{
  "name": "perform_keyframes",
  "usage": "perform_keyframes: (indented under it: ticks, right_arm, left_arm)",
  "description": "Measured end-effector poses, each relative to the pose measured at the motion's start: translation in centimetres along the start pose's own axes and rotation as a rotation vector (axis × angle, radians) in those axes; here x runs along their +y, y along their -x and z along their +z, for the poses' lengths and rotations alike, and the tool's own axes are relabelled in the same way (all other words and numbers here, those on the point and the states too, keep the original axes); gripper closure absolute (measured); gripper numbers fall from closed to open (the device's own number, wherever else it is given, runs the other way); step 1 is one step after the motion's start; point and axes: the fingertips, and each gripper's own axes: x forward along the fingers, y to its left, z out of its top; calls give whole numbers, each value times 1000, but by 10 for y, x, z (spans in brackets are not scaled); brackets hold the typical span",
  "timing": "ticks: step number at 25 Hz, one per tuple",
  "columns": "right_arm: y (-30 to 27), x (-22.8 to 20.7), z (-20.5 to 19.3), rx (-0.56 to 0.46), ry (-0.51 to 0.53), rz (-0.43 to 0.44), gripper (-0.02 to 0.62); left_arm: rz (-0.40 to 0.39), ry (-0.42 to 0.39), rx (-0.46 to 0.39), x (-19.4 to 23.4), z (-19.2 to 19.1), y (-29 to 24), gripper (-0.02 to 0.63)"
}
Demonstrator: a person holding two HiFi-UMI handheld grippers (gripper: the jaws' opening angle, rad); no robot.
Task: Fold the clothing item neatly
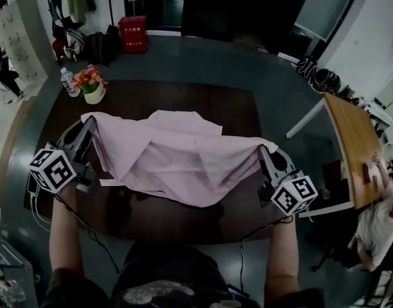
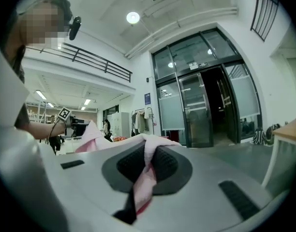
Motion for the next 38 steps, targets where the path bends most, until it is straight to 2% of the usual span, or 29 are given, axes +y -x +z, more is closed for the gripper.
perform_keyframes:
  ticks: [4,8,10,13,17,22,25,26,28,30,33,35,38]
  right_arm:
    - [-63,-42,7,32,-17,3,589]
    - [-138,-79,8,82,-80,-8,588]
    - [-174,-101,5,104,-102,-44,588]
    - [-226,-140,-7,125,-81,-144,588]
    - [-281,-181,-63,225,-99,-214,588]
    - [-329,-222,-136,382,-150,-270,588]
    - [-339,-239,-172,462,-156,-302,544]
    - [-339,-244,-181,481,-158,-315,530]
    - [-339,-255,-195,509,-154,-334,489]
    - [-337,-261,-202,519,-166,-344,477]
    - [-330,-260,-202,495,-194,-363,477]
    - [-326,-251,-195,459,-202,-367,477]
    - [-315,-229,-174,377,-183,-345,479]
  left_arm:
    - [42,-32,42,38,2,-54,572]
    - [97,-7,69,93,5,-116,574]
    - [108,-23,88,119,6,-151,574]
    - [115,-22,124,151,-5,-206,574]
    - [142,-47,239,193,-51,-273,574]
    - [154,-31,400,241,-116,-331,574]
    - [162,-56,483,257,-146,-354,571]
    - [163,-69,503,260,-154,-358,557]
    - [159,-107,551,264,-170,-363,448]
    - [163,-160,596,268,-182,-364,380]
    - [186,-223,592,272,-184,-359,354]
    - [197,-212,559,271,-178,-352,354]
    - [233,-168,463,263,-160,-333,354]
